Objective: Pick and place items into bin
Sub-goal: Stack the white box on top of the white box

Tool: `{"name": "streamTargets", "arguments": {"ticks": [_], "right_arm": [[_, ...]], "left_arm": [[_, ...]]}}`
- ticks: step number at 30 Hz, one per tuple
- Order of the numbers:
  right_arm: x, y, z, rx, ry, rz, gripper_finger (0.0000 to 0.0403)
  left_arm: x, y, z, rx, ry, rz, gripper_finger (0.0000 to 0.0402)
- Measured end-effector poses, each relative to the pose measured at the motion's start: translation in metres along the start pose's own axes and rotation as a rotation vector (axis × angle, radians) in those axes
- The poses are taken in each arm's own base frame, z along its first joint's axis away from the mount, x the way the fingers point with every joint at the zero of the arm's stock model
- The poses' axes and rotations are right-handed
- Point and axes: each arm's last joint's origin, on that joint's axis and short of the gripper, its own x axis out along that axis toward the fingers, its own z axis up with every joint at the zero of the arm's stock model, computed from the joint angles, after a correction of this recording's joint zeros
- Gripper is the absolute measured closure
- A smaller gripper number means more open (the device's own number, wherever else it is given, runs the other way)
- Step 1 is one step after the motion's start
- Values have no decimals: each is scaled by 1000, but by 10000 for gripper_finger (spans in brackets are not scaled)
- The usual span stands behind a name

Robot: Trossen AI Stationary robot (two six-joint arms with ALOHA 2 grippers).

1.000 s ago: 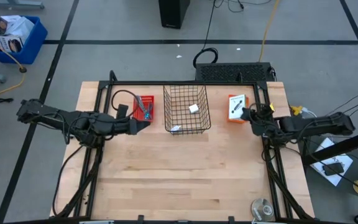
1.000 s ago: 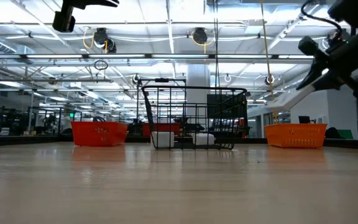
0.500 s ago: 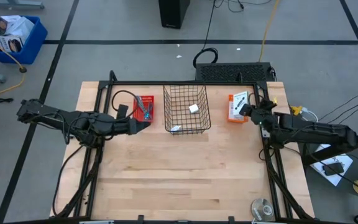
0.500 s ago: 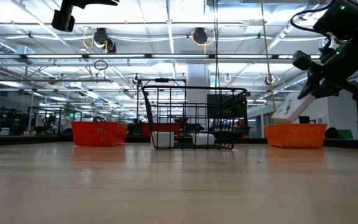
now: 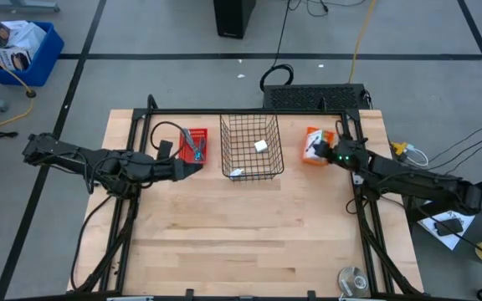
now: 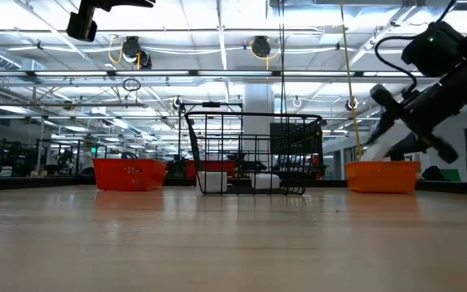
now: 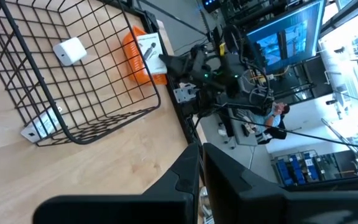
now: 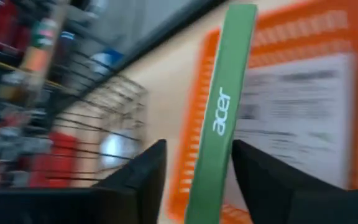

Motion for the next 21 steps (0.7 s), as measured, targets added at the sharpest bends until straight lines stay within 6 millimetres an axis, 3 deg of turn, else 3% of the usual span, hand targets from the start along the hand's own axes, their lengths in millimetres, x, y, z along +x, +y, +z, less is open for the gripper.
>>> {"name": "streamTargets", "arguments": {"ticks": [3,7,14,21], "right_arm": [[0,6,3,34,-39,98,197],[-2,8,5,63,-60,124,179],[-4,3,-2,79,90,117,188],[-32,31,16,-5,39,300,203]], "left_arm": [[0,0,0,0,3,-1,376],[0,0,-1,-2,9,-3,376],[0,0,-1,1,10,-3,376],[0,0,-1,20,8,-2,376]]}}
